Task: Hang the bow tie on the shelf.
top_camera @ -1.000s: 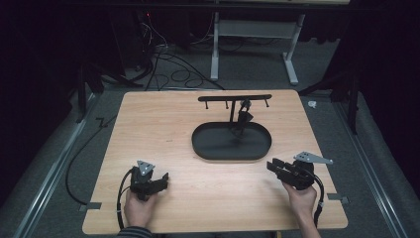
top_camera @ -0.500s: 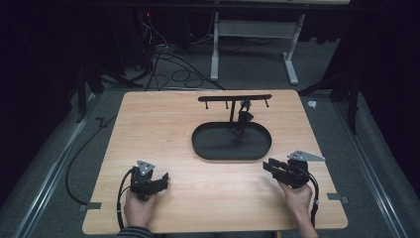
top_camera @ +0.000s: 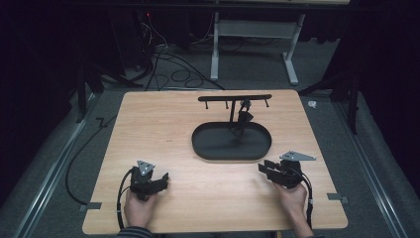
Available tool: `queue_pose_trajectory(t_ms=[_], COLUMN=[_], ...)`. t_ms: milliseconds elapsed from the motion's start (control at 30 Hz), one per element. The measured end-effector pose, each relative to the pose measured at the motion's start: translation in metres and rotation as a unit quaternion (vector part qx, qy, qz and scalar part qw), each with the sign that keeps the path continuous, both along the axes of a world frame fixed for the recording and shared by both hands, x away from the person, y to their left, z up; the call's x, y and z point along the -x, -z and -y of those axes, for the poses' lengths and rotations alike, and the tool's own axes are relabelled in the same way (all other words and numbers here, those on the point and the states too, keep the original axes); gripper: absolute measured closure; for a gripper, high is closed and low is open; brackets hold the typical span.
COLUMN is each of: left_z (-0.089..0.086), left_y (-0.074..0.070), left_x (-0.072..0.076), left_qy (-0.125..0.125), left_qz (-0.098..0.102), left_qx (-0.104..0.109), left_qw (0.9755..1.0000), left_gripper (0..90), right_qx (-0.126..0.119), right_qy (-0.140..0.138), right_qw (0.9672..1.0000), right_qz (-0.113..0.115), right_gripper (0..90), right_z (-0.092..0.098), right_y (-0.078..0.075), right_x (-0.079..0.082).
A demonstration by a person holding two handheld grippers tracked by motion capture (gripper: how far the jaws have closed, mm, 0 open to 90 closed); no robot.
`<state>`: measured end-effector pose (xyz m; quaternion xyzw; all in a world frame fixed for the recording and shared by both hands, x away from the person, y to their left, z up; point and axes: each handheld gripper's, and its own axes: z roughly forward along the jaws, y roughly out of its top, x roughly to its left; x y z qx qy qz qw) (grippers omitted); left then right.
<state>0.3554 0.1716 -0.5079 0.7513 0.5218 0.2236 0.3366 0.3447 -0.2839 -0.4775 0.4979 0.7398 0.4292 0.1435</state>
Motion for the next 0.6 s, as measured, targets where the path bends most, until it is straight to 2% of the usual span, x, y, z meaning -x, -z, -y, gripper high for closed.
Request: queue_pose_trajectory(t_ms=[133, 333, 600], left_z=[0.000, 0.000, 0.000], left_y=[0.000, 0.000, 0.000], left_x=[0.000, 0.000, 0.000], left_qy=[0.000, 0.000, 0.000], left_qz=[0.000, 0.000, 0.000], left_qx=[0.000, 0.000, 0.000], left_qw=[1.0000, 1.0000, 1.0000], left_gripper=[23.8, 23.7, 23.7], right_qx=[0.005, 0.035, 0.054], right_qy=[-0.001, -0.004, -0.007], right_qw=[1.0000, 0.9994, 0.9985], right_qz=[-0.003, -0.001, 0.000], right_gripper=[65.2, 64.6, 64.1], right_z=[-0.002, -0.009, -0.016], right_y=[0.003, 0.006, 0.010], right_x=[-0.001, -0.002, -0.002])
